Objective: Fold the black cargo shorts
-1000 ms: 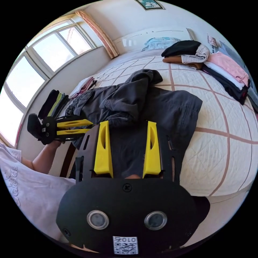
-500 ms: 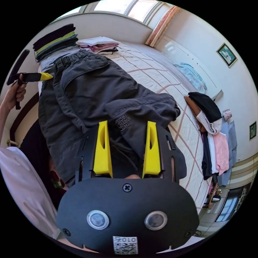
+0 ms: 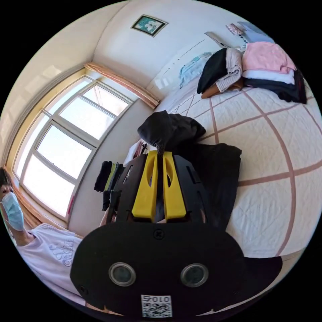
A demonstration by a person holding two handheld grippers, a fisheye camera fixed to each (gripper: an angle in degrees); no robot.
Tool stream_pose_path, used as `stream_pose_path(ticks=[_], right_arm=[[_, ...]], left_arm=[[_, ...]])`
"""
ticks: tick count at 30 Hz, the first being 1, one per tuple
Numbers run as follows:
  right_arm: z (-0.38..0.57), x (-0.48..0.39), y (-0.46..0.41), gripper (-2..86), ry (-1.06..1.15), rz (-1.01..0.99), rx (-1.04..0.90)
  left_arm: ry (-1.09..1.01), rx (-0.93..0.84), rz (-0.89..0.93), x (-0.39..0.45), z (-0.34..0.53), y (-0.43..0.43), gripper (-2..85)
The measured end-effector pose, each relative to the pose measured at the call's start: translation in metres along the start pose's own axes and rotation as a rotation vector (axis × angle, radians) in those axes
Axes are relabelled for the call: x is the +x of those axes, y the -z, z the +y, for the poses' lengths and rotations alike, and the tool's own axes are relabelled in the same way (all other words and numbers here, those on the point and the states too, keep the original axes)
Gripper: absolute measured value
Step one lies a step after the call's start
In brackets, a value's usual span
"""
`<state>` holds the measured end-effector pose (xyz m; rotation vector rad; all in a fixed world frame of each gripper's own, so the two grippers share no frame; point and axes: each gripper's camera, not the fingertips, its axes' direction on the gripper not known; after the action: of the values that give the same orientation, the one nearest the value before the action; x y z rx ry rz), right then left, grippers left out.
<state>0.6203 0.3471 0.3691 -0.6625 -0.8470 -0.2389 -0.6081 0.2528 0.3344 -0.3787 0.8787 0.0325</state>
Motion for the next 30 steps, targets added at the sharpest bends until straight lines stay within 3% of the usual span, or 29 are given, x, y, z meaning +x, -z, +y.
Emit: stream_pose_path(ticks=[7, 9, 14, 19, 21, 25, 28, 30], right_arm=[[0.051, 0.117, -0.004, 4.8, -0.309, -0.117, 0.006], [0.053, 0.122, -0.001, 6.1, -0.272, -0.132, 0.031], [0.022, 0.104, 0.005, 12.8, -0.143, 0.117, 0.008], [-0.031, 0.082, -0.019, 5.2, -0.022, 0.216, -0.185], [-0.059, 0.071, -0.015, 4.8, 0.012, 0.197, -0.215], [-0.089, 0.054, 0.048, 4.6, -0.004, -0.053, -0.037], [-0.043, 0.059, 0.085, 4.5, -0.034, -0.203, 0.071], [0.002, 0.071, 0.08, 4.4, -0.079, -0.136, 0.032]], left_arm=[[-0.025, 0.052, -0.056, -0.022, 0.008, -0.019, 5.3], [-0.061, 0.055, -0.055, -0.02, 0.01, -0.014, 3.3], [-0.113, 0.054, -0.046, -0.023, 0.009, -0.007, 1.1], [-0.167, 0.07, 0.038, -0.016, -0.016, -0.012, 0.5], [-0.205, 0.088, 0.045, -0.007, -0.041, -0.006, 0.5], [-0.271, 0.114, 0.08, 0.013, -0.088, 0.016, 0.4], [-0.317, 0.106, 0.164, 0.014, -0.077, 0.033, 0.3], [-0.307, 0.065, 0.198, -0.003, -0.056, 0.032, 0.3]])
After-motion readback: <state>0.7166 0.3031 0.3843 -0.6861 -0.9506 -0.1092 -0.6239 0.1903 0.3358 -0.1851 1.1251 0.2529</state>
